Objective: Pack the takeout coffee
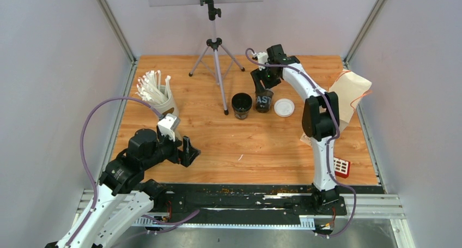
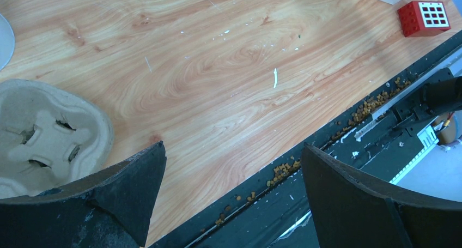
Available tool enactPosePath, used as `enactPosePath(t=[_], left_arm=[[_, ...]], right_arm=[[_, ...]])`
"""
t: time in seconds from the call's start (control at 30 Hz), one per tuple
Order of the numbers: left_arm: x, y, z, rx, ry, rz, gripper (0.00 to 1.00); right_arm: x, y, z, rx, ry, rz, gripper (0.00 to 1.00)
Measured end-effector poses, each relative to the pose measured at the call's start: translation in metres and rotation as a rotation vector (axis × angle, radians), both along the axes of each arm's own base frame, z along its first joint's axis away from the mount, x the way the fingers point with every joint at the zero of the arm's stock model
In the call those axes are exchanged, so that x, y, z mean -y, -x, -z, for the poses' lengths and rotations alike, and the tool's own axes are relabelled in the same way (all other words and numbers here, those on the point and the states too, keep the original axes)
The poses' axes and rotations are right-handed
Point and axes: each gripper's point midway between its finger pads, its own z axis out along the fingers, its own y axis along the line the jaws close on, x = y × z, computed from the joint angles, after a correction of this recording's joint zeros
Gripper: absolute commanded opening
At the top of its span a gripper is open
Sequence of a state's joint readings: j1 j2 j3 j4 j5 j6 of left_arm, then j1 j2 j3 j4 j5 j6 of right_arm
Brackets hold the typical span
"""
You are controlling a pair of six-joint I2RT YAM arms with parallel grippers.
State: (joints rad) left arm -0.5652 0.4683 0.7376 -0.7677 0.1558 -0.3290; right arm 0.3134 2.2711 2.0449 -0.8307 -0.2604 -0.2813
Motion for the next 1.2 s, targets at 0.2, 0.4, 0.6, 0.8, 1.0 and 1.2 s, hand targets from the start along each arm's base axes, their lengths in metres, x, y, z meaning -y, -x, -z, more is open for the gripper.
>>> enactPosePath(t=[0.2, 0.4, 0.6, 0.8, 1.0, 1.2], left_arm=[[0.000, 0.000, 0.000, 0.000, 0.000, 0.000, 1.00], [0.000, 0.000, 0.001, -0.002, -0.001, 0.000, 1.00], [0.000, 0.000, 0.001, -0.003, -0.002, 0.001, 1.00], [0.001, 0.000, 0.004, -0.014, -0.008, 0.001, 1.00], [0.001, -0.001, 0.004, -0.015, -0.009, 0.001, 1.00], [0.001, 0.000, 0.004, -0.016, -0.008, 0.003, 1.00]], right_arm=[[0.012, 0.020, -0.016, -0.053, 0.003, 0.034, 0.60], [0.017, 0.041, -0.015, -0.127, 0.023, 0.013, 0.58], [0.022, 0.052, -0.017, -0.170, 0.036, -0.014, 0.56], [0.023, 0.049, -0.025, -0.172, 0.013, -0.030, 0.58], [0.030, 0.052, -0.018, -0.216, -0.010, -0.026, 0.59], [0.029, 0.050, 0.000, -0.267, -0.043, -0.033, 0.56]])
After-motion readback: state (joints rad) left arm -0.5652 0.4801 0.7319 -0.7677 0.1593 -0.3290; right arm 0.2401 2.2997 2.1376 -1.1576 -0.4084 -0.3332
